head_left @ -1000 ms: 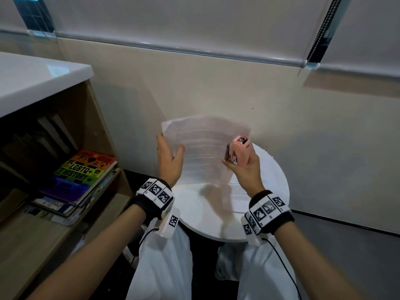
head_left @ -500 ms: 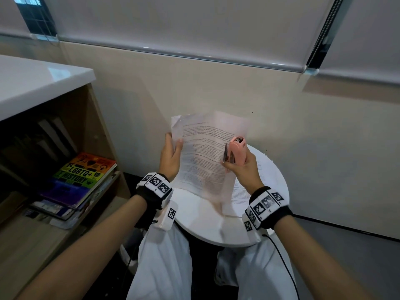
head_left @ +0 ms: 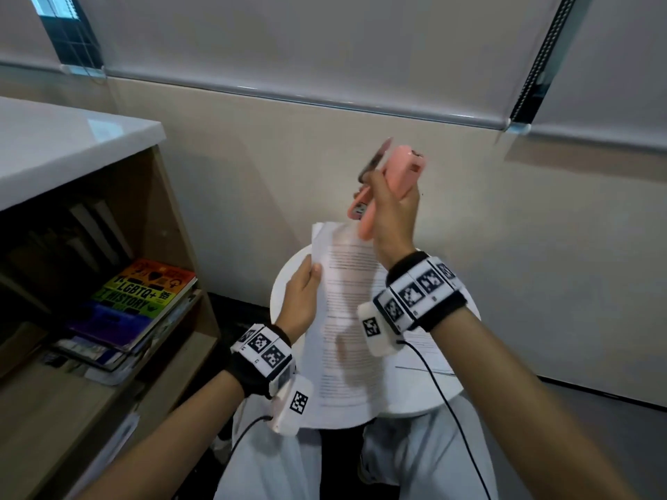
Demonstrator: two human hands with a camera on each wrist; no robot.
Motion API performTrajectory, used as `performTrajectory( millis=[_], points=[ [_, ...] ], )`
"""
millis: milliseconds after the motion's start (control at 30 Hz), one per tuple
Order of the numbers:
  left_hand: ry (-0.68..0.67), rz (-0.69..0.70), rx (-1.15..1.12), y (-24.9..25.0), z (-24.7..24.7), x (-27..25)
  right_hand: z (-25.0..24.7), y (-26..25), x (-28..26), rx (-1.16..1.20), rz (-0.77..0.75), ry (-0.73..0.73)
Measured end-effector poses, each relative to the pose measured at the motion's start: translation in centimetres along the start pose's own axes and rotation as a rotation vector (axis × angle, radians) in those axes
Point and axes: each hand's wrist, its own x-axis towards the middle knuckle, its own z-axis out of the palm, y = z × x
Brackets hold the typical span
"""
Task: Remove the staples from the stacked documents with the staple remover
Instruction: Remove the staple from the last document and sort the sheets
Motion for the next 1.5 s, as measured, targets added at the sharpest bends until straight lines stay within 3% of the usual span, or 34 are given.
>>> performTrajectory(
  millis=[167,300,500,733,900,1000,1067,1167,1333,1400,1500],
  points=[
    [-0.071,-0.024,-0.054,1.4,0.3,-2.0,2.2,2.3,0.6,-0.205,0.089,0.065],
    [-0.083,-0.02,-0.057,1.6,-0.3,-2.2,2.3,3.7,0.2,-0.413,0.061,0.038],
    [-0.065,-0.033,-0.066,1.9,-0.3,-2.2,2.6,4.0,-0.7,-0.484,-0.017,0.047],
    [-0.069,0.024,0.028,2.0,0.2,-2.5,2.7,4.6,-0.8,-0.425,-0.04,0.059],
    [-0.082,-0.039,0.017,1.5,-0.3,-2.0,0.3,3.3,0.6,-0.513,0.037,0.086],
    [-0.102,-0.049,-0.018,1.2,-0.9,-1.8,-3.2,1.4,1.8,-0.263,0.107,0.143],
    [-0.108,-0.07,-0.091,1.3,-1.2,-1.5,-7.2,1.0,2.0,-0.057,0.126,0.068],
    [-0.101,-0.102,-0.162,1.7,-1.0,-0.7,-13.5,3.1,0.8,0.041,0.29,-0.134],
    [-0.075,-0.156,-0.143,0.5,0.9,1.0,-19.5,7.3,-3.7,-0.124,0.64,-0.527],
    [-0.08,-0.2,-0.132,0.1,1.9,1.6,-20.2,7.9,-4.8,-0.222,0.702,-0.568],
    [-0.093,-0.243,-0.06,-1.0,3.3,2.6,-21.3,8.7,-4.8,-0.244,0.745,-0.435]
  ],
)
